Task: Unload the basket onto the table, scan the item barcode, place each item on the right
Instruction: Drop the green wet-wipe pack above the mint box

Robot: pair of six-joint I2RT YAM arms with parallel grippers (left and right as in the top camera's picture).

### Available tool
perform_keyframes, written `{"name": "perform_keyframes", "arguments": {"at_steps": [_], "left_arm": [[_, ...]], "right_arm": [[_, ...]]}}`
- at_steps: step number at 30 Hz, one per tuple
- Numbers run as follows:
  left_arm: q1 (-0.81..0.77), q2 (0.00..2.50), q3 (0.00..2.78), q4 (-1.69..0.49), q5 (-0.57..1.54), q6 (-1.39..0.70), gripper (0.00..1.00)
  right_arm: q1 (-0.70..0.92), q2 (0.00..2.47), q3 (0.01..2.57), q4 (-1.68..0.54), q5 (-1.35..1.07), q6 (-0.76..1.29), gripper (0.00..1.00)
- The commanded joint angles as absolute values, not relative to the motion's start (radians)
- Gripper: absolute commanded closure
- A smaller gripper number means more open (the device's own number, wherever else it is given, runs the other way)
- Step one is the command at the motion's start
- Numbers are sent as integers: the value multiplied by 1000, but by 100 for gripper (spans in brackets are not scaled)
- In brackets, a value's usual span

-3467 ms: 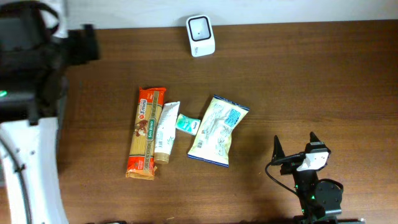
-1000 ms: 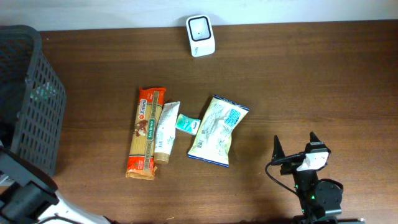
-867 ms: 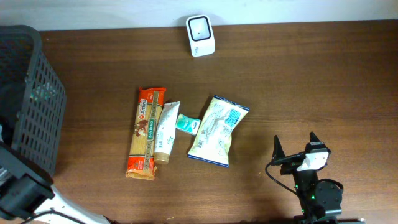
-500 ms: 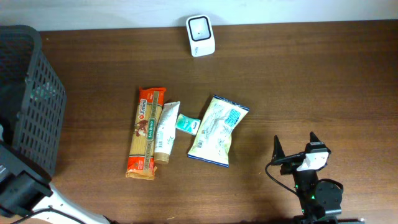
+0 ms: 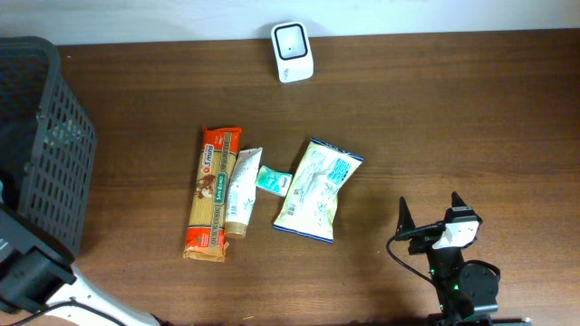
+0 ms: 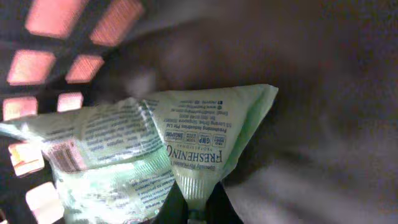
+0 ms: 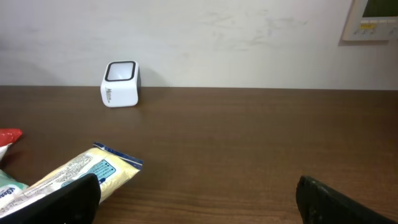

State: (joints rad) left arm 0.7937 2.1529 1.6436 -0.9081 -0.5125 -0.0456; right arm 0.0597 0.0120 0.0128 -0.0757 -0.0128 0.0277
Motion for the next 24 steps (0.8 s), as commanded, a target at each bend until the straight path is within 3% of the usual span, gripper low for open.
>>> {"name": "perform_keyframes", "arguments": {"at_steps": [1, 9, 13, 18, 24], "left_arm": [[758, 2059, 1745, -976, -501, -52, 100], [553, 1572, 1866, -884, -459, -64, 100], [353, 1374, 1865, -917, -130, -64, 100], [5, 1413, 1784, -1137, 38, -59, 100], [-289, 1588, 1582, -1039, 30, -47, 100]], "right_arm": [[65, 7, 6, -79, -8, 38, 1], [65, 7, 6, -79, -8, 38, 1], [65, 7, 6, -79, -8, 38, 1], [65, 7, 6, -79, -8, 38, 1], [65, 7, 6, -79, -8, 38, 1]]}}
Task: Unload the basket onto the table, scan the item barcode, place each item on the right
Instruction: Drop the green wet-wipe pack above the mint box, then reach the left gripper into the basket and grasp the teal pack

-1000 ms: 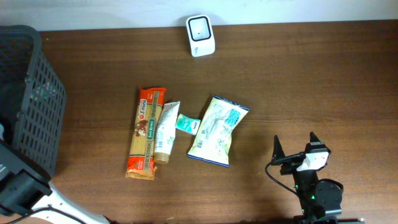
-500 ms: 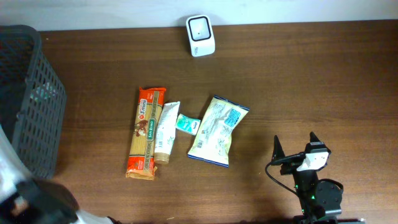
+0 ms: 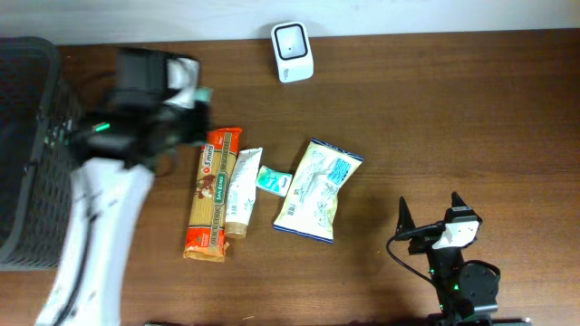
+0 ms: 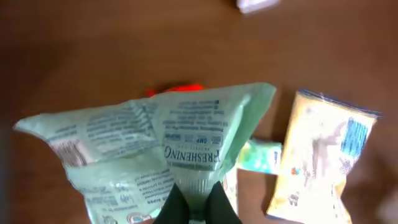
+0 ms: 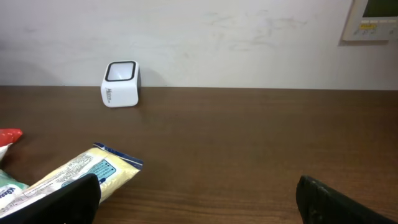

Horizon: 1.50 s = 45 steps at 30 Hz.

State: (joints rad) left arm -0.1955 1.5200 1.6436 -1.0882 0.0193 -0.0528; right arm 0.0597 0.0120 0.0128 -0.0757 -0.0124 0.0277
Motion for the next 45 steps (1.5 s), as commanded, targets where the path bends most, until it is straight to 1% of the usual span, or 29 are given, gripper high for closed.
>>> {"name": "perform_keyframes", "arguments": {"at_steps": [1, 3, 8, 12, 13, 15, 16, 17, 18, 19, 20, 21, 24, 26, 27, 29, 31, 32, 34, 36, 38, 40, 41, 43, 45], "left_arm": [[-321, 1627, 1565, -1007, 30, -47, 100], [-375, 1711, 1550, -927, 22, -18, 100], [-474, 1949, 1550, -715, -121, -3, 100], [-501, 2065, 1550, -690, -121, -3, 100], [-501, 2077, 1550, -693, -121, -3, 98], [-503, 2077, 1551, -693, -121, -3, 60], [-506, 2075, 1557, -693, -121, -3, 35], [-507, 2072, 1568, -702, -121, -3, 22], [-507, 2066, 1587, -720, -121, -3, 18], [-507, 2044, 1637, -754, -125, -3, 12], [-505, 2014, 1695, -779, -138, -3, 2], [-494, 1962, 1794, -814, -164, -2, 1], [-462, 1879, 1950, -865, -271, -2, 1], [-388, 1792, 2060, -911, -398, -2, 1], [-310, 1734, 2083, -918, -442, -3, 1], [-189, 1679, 2083, -923, -442, -4, 1], [2, 1641, 2083, -977, -441, -19, 1], [137, 1641, 2082, -1020, -433, -70, 1], [342, 1661, 2077, -1053, -301, -89, 1], [507, 1699, 2077, -1056, -151, -88, 1], [611, 1747, 2077, -1044, -55, -35, 1], [684, 1823, 2077, -1016, 44, 104, 1], [695, 1850, 2077, -1011, 68, 151, 1], [704, 1924, 2077, -997, 83, 256, 1], [704, 1980, 2077, -986, 84, 302, 1]], "right_arm": [[65, 7, 6, -79, -8, 38, 1], [65, 7, 6, -79, -8, 38, 1], [65, 7, 6, -79, -8, 38, 1], [65, 7, 6, -79, -8, 38, 1], [65, 7, 6, -79, -8, 38, 1], [65, 7, 6, -79, -8, 38, 1], [65, 7, 6, -79, -8, 38, 1], [65, 7, 6, -79, -8, 38, 1], [65, 7, 6, -79, -8, 38, 1], [65, 7, 6, -79, -8, 38, 1], [65, 7, 6, -79, -8, 38, 1], [65, 7, 6, -79, -8, 38, 1], [65, 7, 6, -79, -8, 38, 1], [65, 7, 6, -79, -8, 38, 1], [65, 7, 6, -79, -8, 38, 1], [65, 7, 6, -79, -8, 38, 1], [65, 7, 6, -79, -8, 38, 1], [65, 7, 6, -79, -8, 38, 1], [65, 7, 6, -79, -8, 38, 1], [65, 7, 6, -79, -8, 38, 1], [65, 7, 6, -79, -8, 38, 1], [65, 7, 6, -79, -8, 38, 1], [65, 7, 6, -79, -8, 38, 1], [65, 7, 6, -79, -8, 38, 1], [65, 7, 6, -79, -8, 38, 1]]}}
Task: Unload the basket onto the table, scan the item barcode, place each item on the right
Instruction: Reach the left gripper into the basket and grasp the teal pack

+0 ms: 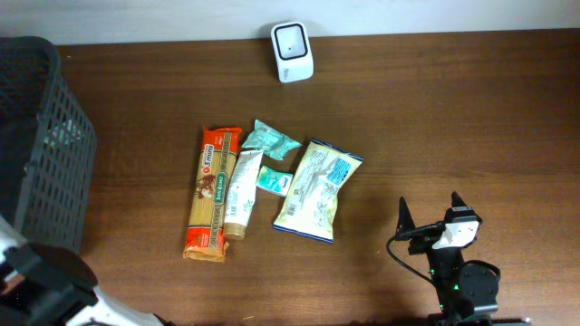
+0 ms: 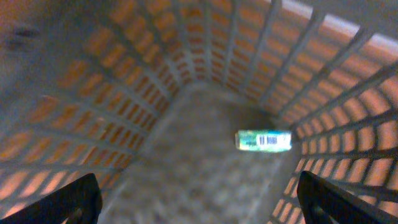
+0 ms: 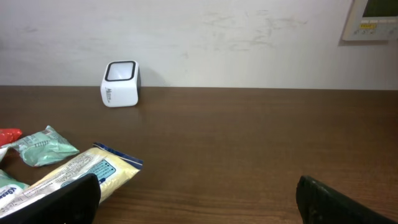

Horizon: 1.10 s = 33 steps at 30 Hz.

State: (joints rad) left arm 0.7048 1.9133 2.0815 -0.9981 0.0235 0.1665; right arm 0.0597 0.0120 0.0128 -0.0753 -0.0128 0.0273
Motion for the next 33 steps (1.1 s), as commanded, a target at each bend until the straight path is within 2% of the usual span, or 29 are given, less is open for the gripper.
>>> {"name": "perform_keyframes", "arguments": {"at_steps": [1, 4, 8, 14, 22, 23, 30, 31, 32, 33], "left_arm": [[706, 2022, 2077, -970, 84, 310, 1], [707, 2100, 2077, -918, 103, 314, 0], [705, 2177, 2077, -893, 211, 401, 15], [699, 2290, 2077, -853, 322, 422, 16], [689, 2358, 2071, -880, 363, 451, 16], [682, 2359, 2063, -879, 379, 482, 21], [625, 2408, 2062, -846, 378, 552, 28], [620, 2423, 2062, -846, 378, 555, 34], [620, 2431, 2062, -846, 377, 555, 51], [620, 2431, 2062, -846, 374, 555, 90]], "right_arm": [[65, 7, 6, -79, -8, 38, 1], [65, 7, 6, -79, -8, 38, 1], [65, 7, 6, -79, -8, 38, 1], [65, 7, 6, -79, -8, 38, 1], [65, 7, 6, -79, -8, 38, 1], [65, 7, 6, -79, -8, 38, 1], [65, 7, 6, -79, -8, 38, 1], [65, 7, 6, -79, -8, 38, 1], [65, 7, 6, -79, -8, 38, 1], [65, 7, 6, -79, -8, 38, 1]]}}
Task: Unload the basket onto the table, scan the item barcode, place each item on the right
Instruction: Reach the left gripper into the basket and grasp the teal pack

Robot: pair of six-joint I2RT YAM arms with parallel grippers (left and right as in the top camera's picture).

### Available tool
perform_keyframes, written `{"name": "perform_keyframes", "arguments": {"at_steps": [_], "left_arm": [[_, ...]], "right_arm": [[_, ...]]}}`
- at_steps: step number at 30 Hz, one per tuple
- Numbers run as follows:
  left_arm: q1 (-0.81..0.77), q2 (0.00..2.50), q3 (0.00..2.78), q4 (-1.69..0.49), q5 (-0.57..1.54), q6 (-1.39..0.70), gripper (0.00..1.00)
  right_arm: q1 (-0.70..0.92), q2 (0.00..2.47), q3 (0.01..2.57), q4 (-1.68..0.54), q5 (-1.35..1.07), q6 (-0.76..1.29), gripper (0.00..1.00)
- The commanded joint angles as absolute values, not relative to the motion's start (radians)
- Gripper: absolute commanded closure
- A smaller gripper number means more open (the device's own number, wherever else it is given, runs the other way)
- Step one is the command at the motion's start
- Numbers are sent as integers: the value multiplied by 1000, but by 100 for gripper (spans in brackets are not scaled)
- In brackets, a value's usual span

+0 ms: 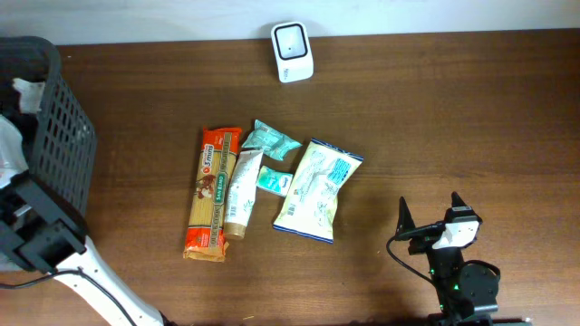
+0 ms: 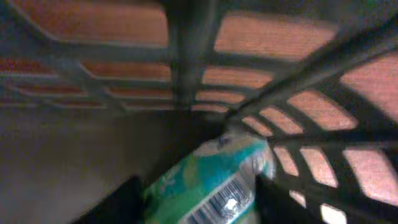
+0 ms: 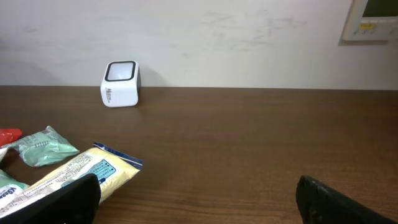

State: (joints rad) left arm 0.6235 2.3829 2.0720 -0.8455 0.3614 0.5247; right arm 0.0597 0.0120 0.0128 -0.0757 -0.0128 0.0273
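Note:
In the left wrist view my left gripper is low inside the dark basket. Its jaws stand open on either side of a green-teal packet with a barcode facing up. The picture is blurred, so contact cannot be told. The white scanner stands at the table's far edge and shows again in the right wrist view as the scanner. My right gripper rests open near the front right, holding nothing.
The basket fills the left end of the table. In the middle lie an orange pasta pack, a white tube, a small green packet, a pale green packet and a yellow-white bag.
My left gripper was open high above the basket floor, with the green packet small below it. Now it is close down, the packet between narrower jaws. The table items and right arm have not moved.
My left gripper was shut on a pale green packet inside the basket, then held it over the table near the pasta pack. Then that packet lay on the table beside the tube and the gripper was open over the basket. Now it is down at another green packet.

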Motion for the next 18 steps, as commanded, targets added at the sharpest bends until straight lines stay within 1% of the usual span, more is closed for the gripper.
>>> {"name": "perform_keyframes", "arguments": {"at_steps": [1, 2, 3, 7, 9, 10, 12, 13, 18], "left_arm": [[625, 2431, 2063, -845, 366, 554, 94], [629, 2431, 2067, -845, 366, 554, 94], [634, 2431, 2069, -846, 367, 553, 99], [643, 2405, 2108, -864, 366, 462, 100], [645, 2352, 2158, -888, 347, 369, 100], [645, 2322, 2176, -899, 300, 295, 100], [645, 2219, 2217, -935, 178, 139, 100], [645, 2162, 2219, -945, 151, 93, 100], [637, 1867, 2219, -985, 146, -81, 100]], "right_arm": [[65, 7, 6, -79, -8, 38, 1], [65, 7, 6, -79, -8, 38, 1], [65, 7, 6, -79, -8, 38, 1], [65, 7, 6, -79, -8, 38, 1], [65, 7, 6, -79, -8, 38, 1], [65, 7, 6, -79, -8, 38, 1], [65, 7, 6, -79, -8, 38, 1], [65, 7, 6, -79, -8, 38, 1], [65, 7, 6, -79, -8, 38, 1]]}}
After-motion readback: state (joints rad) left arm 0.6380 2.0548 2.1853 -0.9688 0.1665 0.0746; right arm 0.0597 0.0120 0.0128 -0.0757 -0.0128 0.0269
